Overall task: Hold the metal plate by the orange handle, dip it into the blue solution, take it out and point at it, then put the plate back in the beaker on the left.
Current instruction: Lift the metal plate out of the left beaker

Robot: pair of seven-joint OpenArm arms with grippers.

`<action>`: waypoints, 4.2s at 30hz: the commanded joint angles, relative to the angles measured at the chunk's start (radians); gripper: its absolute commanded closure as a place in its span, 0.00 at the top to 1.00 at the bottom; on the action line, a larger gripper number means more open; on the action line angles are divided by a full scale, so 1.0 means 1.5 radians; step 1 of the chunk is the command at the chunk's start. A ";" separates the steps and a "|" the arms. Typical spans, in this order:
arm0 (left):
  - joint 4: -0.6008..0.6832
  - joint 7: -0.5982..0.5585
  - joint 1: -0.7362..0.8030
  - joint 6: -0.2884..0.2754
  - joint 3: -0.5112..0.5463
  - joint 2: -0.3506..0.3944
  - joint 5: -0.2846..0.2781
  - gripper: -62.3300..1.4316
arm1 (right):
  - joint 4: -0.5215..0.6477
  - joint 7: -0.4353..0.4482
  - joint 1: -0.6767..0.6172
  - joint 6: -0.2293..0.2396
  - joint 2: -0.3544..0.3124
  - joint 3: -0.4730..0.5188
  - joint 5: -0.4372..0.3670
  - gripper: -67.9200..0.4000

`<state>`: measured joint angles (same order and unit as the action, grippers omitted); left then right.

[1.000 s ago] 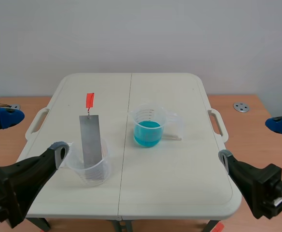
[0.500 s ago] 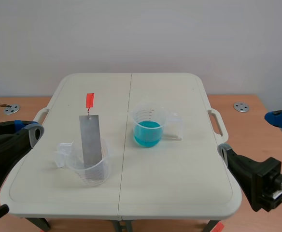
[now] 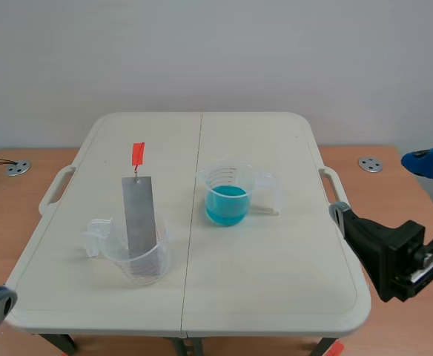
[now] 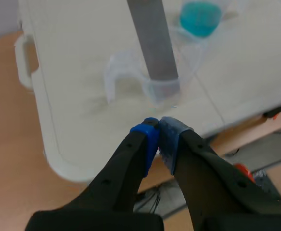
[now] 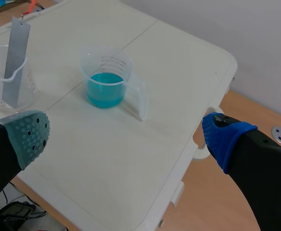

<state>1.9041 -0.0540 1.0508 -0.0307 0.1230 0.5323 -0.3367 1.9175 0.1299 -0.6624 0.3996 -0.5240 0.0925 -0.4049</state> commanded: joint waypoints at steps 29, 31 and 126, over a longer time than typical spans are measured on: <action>-0.204 0.124 0.056 -0.011 -0.001 0.000 0.010 0.07 | -0.130 -0.035 0.317 -0.002 0.036 -0.242 -0.156 0.98; -0.208 0.124 0.056 -0.011 -0.001 0.000 0.010 0.07 | -0.145 -0.058 0.344 -0.002 0.047 -0.259 -0.165 0.98; -0.210 0.124 0.051 -0.029 -0.038 0.000 0.005 0.07 | -0.748 -0.299 0.820 0.023 0.419 -0.469 -0.291 0.25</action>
<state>1.5768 0.1421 1.1301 -0.0715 0.0650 0.5323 -0.3229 0.7731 -0.3378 0.5388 0.4263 0.0967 -0.6109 -0.8280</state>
